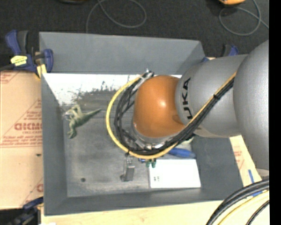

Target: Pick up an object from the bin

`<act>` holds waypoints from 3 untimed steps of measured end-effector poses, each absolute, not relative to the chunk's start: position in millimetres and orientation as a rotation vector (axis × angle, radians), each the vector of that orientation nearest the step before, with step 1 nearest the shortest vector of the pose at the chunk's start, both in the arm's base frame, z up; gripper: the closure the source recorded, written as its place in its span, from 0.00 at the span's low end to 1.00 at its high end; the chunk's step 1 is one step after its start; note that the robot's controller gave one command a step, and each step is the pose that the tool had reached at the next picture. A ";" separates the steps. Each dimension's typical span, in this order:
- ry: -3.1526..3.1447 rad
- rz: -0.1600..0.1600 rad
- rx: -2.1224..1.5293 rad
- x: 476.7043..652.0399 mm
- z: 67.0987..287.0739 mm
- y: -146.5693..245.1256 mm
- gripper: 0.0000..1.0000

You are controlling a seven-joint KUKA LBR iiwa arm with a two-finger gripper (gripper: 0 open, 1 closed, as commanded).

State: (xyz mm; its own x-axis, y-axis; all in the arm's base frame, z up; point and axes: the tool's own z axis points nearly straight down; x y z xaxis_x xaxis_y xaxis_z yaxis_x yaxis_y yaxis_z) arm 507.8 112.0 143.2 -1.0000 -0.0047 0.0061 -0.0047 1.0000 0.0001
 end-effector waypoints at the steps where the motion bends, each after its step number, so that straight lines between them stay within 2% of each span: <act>1: -3.144 -0.002 0.000 509.8 147.6 111.4 0.00; 2: -3.146 0.000 0.130 559.5 111.7 42.5 0.00; 3: -3.134 -0.001 -0.241 559.4 118.7 -3.0 0.00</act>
Offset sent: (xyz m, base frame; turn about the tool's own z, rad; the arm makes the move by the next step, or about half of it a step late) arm 0.1015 -0.1457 -0.0732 -0.1545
